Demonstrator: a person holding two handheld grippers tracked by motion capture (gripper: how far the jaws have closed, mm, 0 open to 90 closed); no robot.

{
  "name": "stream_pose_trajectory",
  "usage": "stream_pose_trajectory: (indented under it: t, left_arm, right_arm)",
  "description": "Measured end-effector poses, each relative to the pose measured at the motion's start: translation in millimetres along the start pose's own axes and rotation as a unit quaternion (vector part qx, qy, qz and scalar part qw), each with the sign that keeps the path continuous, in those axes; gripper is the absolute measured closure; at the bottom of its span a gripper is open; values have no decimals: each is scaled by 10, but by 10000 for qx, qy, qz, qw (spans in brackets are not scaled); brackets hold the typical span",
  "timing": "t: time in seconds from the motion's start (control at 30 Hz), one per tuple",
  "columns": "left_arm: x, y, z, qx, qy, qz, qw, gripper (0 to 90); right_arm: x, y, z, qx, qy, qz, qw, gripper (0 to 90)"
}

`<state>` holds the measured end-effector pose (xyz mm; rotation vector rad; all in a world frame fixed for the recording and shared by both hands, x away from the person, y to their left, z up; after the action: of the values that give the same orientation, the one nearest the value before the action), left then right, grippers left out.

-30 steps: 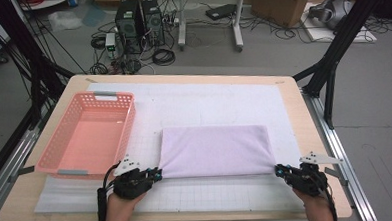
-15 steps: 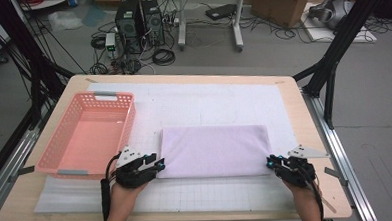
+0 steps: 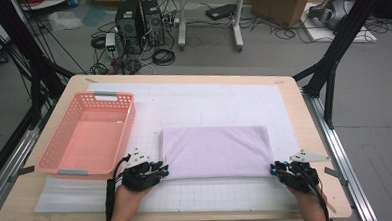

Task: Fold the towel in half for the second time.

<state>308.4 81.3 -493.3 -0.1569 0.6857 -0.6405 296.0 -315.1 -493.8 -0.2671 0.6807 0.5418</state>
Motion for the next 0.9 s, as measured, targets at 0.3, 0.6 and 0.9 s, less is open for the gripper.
stream_pose_trajectory:
  t: [0.3, 0.6, 0.9]
  left_arm:
    - [-142, -19, 157, -145, -599, -240, 9978, 434]
    - [-238, -68, 276, -23, -1007, -437, 9940, 233]
    - [-245, -99, 294, 100, -1091, -467, 9929, 235]
  right_arm:
    - [-345, -143, 33, 533, -834, -36, 9951, 440]
    - [-469, -44, 143, 169, -1153, -220, 9929, 234]
    - [-443, -56, 117, 62, -1156, -159, 9932, 197]
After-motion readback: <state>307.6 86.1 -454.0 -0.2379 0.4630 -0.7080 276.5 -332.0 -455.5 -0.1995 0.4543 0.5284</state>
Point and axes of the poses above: each handheld gripper's, and its own axes: x roughly forward along the jaws, z roughly out of its top, y roughly to its left, the point moved 8 cm from there along x, roughly forward along the jaws, and after that the axes turned 9 degrees about -x, right-handed, at the moved point
